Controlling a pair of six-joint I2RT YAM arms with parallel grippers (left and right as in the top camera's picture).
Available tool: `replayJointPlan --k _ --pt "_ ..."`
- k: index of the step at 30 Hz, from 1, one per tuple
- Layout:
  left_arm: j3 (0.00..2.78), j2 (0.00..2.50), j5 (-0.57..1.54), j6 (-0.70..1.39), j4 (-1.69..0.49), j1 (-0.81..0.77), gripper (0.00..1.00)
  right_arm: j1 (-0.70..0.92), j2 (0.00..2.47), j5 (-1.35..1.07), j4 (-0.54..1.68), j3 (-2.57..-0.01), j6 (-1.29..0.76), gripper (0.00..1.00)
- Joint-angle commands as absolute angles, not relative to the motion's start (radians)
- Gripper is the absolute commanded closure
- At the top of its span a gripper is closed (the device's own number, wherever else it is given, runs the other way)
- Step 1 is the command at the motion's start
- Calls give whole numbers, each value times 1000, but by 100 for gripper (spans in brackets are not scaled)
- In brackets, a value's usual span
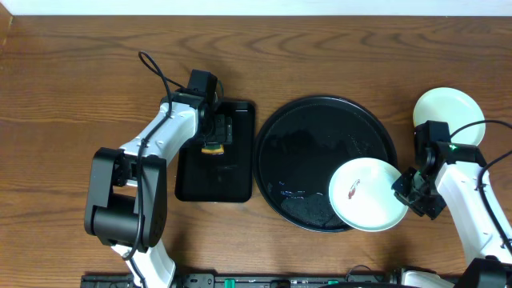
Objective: Clean dirty plates on tray and stack at the side
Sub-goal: 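Move the right gripper to the lower green plate's rim, then grip the lower green plate rim and drag it up-left on the tray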
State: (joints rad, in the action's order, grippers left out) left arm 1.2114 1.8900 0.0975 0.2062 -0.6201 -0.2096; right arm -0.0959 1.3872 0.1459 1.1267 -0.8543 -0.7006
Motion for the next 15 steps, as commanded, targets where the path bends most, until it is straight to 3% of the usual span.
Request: replayJointPlan --k 1,10,15 --pt "1203 1891 85 204 -619 -208 14 -92 1386 141 1118 -817 -697 85" --pt "1203 1891 85 204 -619 -208 14 -92 1386 141 1087 -773 -728 88" --pt "1203 1891 85 204 -619 -208 14 -92 1386 141 1075 -767 -729 81"
